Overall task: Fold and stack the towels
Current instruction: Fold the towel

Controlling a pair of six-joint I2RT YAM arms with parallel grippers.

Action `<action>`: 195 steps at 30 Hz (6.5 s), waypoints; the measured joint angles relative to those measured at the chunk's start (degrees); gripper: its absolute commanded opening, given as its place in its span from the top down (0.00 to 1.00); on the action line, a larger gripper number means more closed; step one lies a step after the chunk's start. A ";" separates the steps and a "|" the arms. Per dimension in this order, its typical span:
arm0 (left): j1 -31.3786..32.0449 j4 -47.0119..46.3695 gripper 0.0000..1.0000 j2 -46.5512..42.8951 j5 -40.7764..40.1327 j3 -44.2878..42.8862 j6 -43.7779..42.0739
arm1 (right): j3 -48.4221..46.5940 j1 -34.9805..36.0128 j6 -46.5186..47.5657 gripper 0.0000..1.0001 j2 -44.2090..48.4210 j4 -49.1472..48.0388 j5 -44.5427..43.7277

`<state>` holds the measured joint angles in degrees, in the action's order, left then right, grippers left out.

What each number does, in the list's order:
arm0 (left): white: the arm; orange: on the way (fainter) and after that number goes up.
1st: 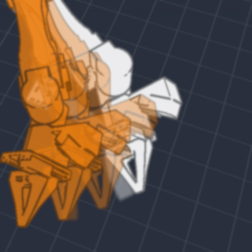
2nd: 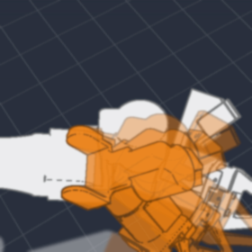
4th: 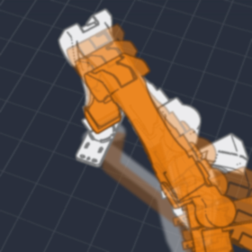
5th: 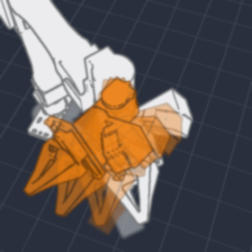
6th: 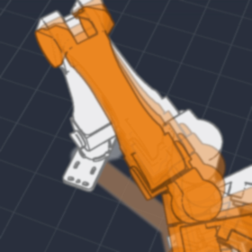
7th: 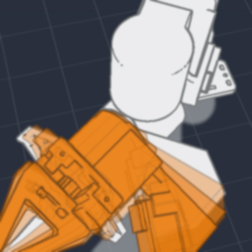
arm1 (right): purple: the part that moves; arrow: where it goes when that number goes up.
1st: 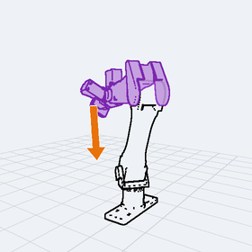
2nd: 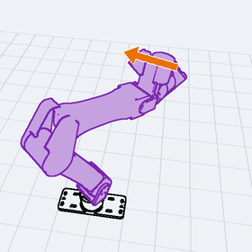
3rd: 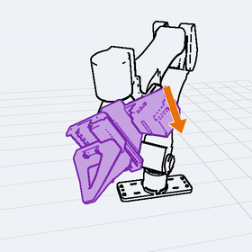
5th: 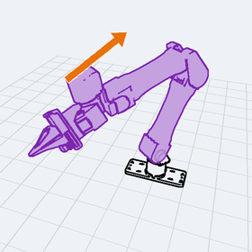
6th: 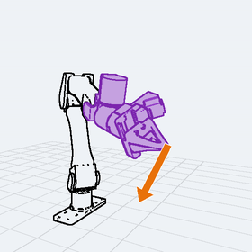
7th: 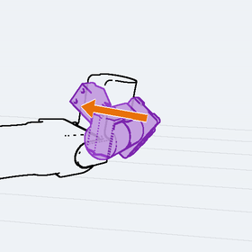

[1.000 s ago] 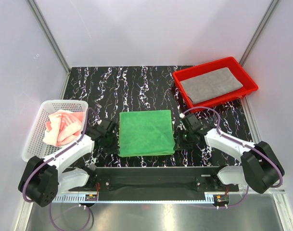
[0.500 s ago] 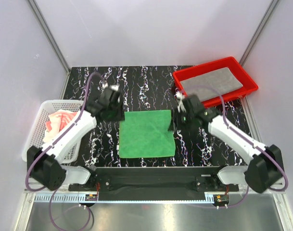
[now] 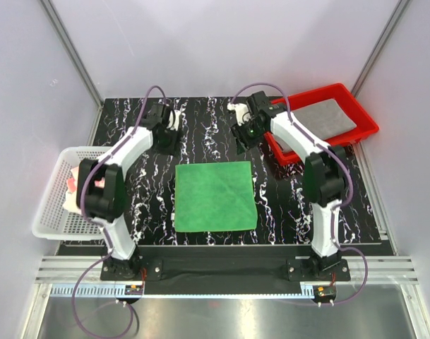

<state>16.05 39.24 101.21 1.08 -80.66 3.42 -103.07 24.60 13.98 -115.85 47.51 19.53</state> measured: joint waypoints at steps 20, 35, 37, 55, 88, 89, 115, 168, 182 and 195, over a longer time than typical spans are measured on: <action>-3.10 -0.02 0.48 15.23 14.45 -6.71 -12.52 | -7.61 -4.70 17.27 0.47 -14.95 9.57 3.69; -4.92 0.79 0.60 17.16 16.35 -6.75 -15.21 | -9.11 -4.90 19.71 0.65 -18.71 10.67 6.75; -5.07 1.05 0.59 17.16 16.35 -6.75 -15.50 | -9.11 -4.90 19.98 0.66 -18.71 10.67 6.86; -5.44 3.67 1.00 17.88 17.53 -7.69 -17.55 | -9.14 -5.09 22.23 0.98 -19.17 10.58 7.39; -3.76 8.72 1.00 -8.04 10.73 -19.26 -17.11 | -15.87 -6.34 21.27 1.00 5.70 7.32 3.87; -3.19 8.72 1.00 -9.35 10.29 -19.21 -17.18 | -15.85 -6.34 21.11 1.00 6.88 7.41 3.80; 2.82 10.51 1.00 -16.20 10.05 1.66 -14.47 | 23.74 0.50 14.29 1.00 31.10 -8.52 2.49; -1.84 -5.03 1.00 -6.38 12.46 11.50 -16.41 | 38.14 -6.12 16.06 1.00 16.61 -36.61 1.05; 1.66 -4.68 1.00 -11.52 10.40 18.14 -13.27 | 48.00 -3.89 10.08 1.00 21.99 -36.46 0.92; 2.67 -5.29 0.96 -15.65 6.54 21.33 -10.10 | 51.41 -0.59 6.51 1.00 24.70 -36.68 -0.59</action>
<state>18.72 33.95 85.56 7.62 -59.33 -6.68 -51.66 24.01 20.49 -91.15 10.83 18.94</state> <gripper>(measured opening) 0.017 0.017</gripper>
